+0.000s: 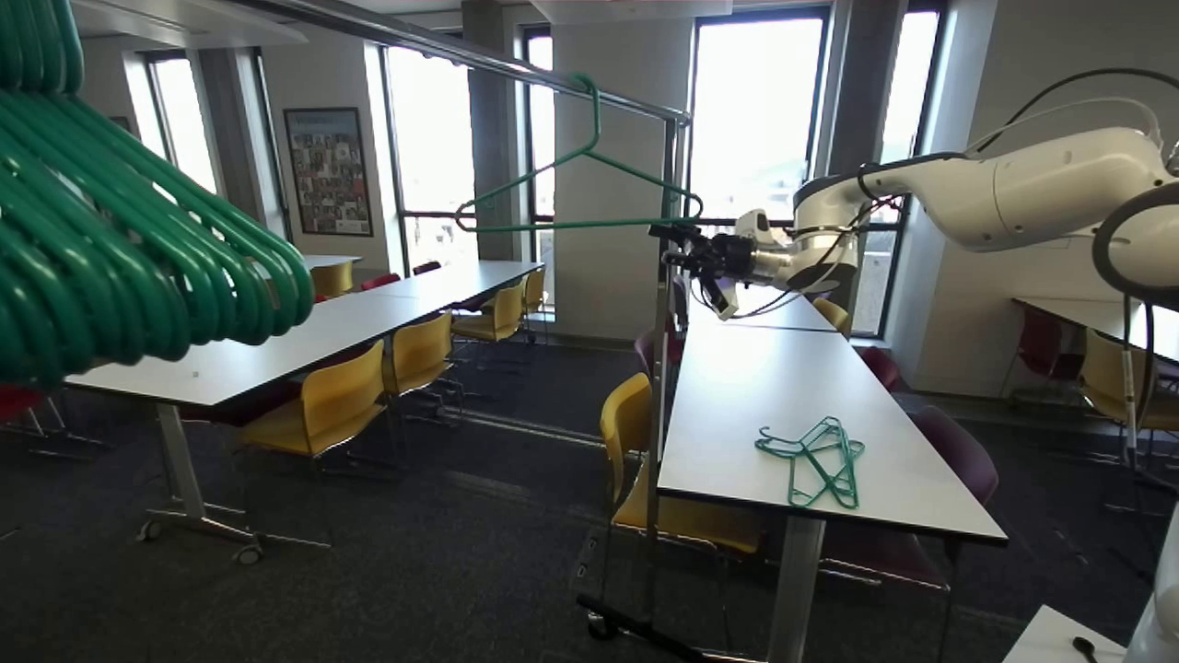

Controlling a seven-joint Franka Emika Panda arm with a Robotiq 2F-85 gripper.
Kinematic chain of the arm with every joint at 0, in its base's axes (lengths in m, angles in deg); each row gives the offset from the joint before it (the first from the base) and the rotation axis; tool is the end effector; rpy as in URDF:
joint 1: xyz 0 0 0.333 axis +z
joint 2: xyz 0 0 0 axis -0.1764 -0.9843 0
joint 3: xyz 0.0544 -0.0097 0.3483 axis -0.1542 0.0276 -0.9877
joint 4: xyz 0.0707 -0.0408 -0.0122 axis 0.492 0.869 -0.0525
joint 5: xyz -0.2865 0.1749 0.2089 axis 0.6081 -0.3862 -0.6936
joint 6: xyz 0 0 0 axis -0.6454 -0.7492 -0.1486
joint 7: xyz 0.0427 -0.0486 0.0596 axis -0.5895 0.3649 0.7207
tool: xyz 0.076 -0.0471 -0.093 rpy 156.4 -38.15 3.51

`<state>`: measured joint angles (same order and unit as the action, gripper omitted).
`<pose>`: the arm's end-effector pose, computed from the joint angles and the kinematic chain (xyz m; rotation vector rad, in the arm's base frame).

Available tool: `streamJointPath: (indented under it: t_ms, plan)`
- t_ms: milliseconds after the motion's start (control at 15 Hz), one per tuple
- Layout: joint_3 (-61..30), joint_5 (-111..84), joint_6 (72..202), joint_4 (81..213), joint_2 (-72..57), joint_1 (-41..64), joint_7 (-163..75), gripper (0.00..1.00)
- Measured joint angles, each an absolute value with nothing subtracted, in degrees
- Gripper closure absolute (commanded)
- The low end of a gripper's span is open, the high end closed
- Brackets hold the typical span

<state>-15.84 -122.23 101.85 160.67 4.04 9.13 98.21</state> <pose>0.6224 0.0582 0.6043 -1.1501 -1.2316 -1.8769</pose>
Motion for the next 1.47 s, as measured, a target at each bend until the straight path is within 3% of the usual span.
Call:
streamJointPath:
  t_ms: [1467]
  plan:
    - [-16.57,-123.76,110.39,153.39,1.72,8.88,89.94,0.00]
